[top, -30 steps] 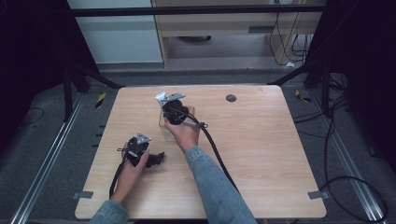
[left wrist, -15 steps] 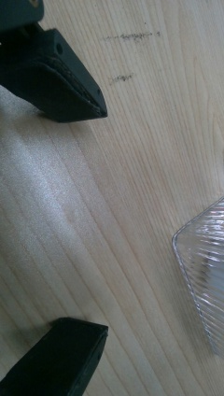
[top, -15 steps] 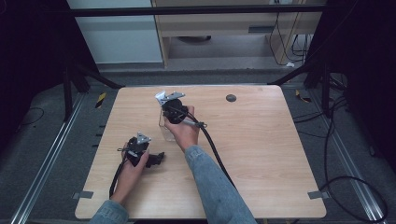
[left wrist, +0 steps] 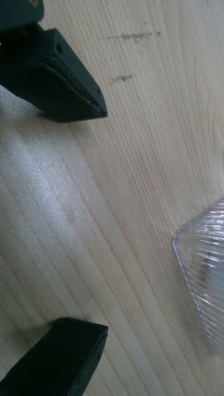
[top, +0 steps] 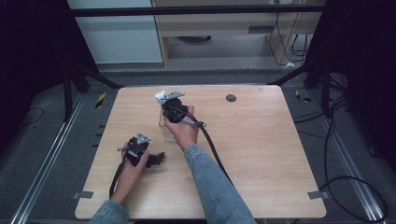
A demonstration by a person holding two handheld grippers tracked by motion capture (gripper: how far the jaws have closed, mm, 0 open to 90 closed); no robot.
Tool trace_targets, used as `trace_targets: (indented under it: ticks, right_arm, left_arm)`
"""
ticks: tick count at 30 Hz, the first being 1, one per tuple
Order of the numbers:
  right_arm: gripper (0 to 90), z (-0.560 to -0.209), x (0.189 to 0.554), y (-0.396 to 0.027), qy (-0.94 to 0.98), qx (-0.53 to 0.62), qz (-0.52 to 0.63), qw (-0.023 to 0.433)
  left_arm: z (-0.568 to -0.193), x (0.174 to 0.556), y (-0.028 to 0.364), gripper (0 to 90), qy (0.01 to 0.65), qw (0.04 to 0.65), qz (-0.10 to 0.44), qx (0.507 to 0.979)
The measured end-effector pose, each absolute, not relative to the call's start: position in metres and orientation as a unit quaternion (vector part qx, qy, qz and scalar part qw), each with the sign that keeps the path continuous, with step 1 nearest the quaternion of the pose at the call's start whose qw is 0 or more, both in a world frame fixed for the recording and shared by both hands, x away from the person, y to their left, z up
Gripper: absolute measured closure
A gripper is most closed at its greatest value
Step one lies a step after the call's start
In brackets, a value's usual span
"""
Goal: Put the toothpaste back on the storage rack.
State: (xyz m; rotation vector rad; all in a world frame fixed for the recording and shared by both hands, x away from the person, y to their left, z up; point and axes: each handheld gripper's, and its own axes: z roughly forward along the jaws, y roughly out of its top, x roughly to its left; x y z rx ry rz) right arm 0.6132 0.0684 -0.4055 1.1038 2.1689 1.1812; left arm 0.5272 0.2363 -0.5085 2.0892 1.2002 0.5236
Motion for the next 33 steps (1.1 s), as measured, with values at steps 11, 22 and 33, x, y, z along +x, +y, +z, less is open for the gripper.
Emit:
trace_targets:
  ticks: [11,22,33]
  right_arm:
    - [78.3,-0.4059,0.6155,0.0692,0.784,0.398,0.424,0.215]
    - [78.0,-0.4061,0.6169,0.0704,0.784,0.400,0.424,0.214]
    - [77.7,-0.4059,0.6171,0.0700,0.783,0.402,0.425,0.211]
  left_arm:
    - [-0.5085,0.5273,0.2363,0.0,0.459,0.331,0.201,0.800]
    - [-0.5085,0.5273,0.2364,0.0,0.459,0.331,0.201,0.800]
    - [-0.5085,0.5273,0.2364,0.0,0.459,0.331,0.201,0.800]
